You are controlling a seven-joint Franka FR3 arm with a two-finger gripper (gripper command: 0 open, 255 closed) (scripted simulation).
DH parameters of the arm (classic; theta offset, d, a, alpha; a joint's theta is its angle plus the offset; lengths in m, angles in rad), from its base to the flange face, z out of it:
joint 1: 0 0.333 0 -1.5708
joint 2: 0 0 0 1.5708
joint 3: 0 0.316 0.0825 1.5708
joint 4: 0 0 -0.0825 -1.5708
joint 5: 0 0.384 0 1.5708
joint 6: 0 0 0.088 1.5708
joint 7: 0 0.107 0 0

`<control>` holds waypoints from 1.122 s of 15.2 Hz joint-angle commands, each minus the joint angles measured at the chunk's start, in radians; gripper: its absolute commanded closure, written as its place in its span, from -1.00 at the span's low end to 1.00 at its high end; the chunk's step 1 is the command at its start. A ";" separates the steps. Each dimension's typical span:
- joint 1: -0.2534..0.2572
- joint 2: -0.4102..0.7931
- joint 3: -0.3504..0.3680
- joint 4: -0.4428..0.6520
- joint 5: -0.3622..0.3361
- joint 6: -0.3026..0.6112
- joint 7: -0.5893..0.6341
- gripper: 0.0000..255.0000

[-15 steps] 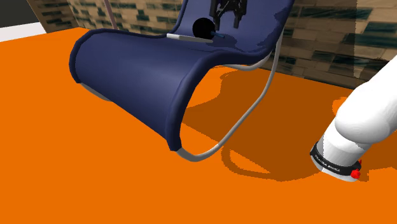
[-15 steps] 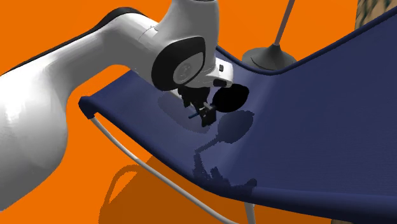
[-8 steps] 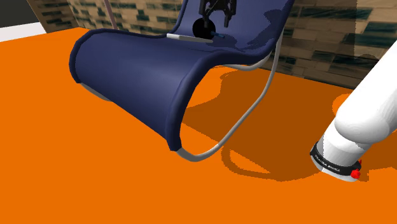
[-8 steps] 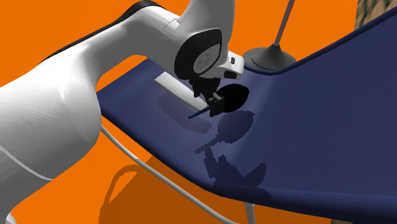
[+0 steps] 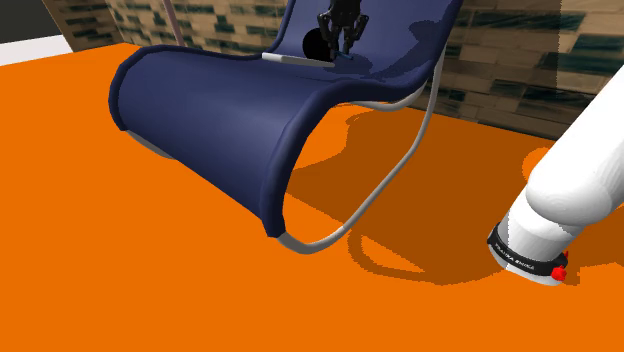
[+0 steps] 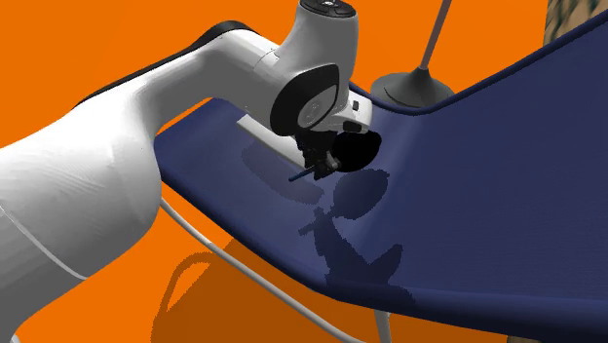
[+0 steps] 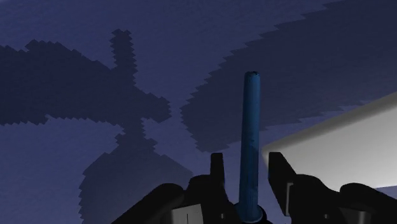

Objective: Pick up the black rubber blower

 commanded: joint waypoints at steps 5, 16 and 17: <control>0.000 0.000 0.000 -0.001 0.000 0.001 0.000 1.00; 0.000 0.027 0.000 0.138 -0.003 -0.111 0.010 1.00; 0.000 0.031 0.000 0.157 -0.003 -0.126 0.012 1.00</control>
